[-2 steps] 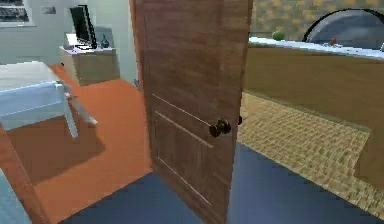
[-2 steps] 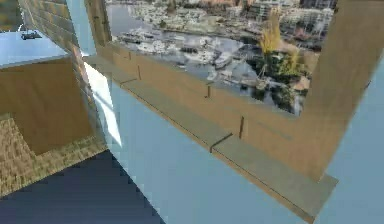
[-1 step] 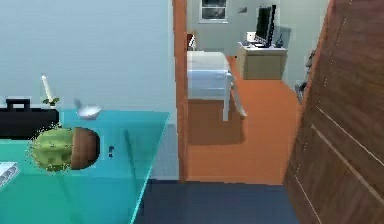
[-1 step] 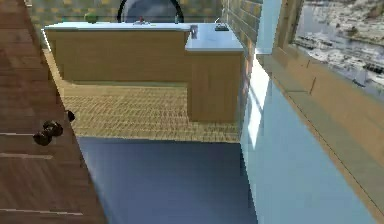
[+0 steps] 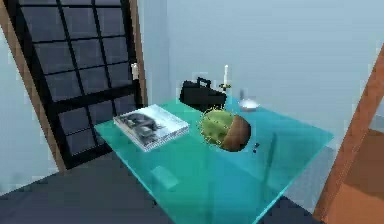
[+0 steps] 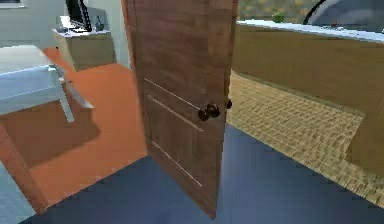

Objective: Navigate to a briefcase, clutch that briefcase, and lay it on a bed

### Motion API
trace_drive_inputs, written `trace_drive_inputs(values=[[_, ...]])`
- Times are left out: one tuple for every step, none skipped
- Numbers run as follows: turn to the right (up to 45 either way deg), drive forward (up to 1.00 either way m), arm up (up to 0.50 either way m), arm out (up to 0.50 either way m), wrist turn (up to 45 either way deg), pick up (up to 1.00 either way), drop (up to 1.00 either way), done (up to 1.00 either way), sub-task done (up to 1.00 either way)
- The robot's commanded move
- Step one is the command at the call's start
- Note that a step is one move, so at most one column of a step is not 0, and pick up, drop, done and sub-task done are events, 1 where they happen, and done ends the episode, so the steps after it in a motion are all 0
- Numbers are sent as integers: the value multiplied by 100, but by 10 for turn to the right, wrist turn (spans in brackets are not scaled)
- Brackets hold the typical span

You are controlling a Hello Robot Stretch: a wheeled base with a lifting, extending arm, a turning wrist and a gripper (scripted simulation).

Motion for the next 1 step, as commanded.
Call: trace_drive_inputs(values=[[-450,0,0,0,0,0,0,0,0]])
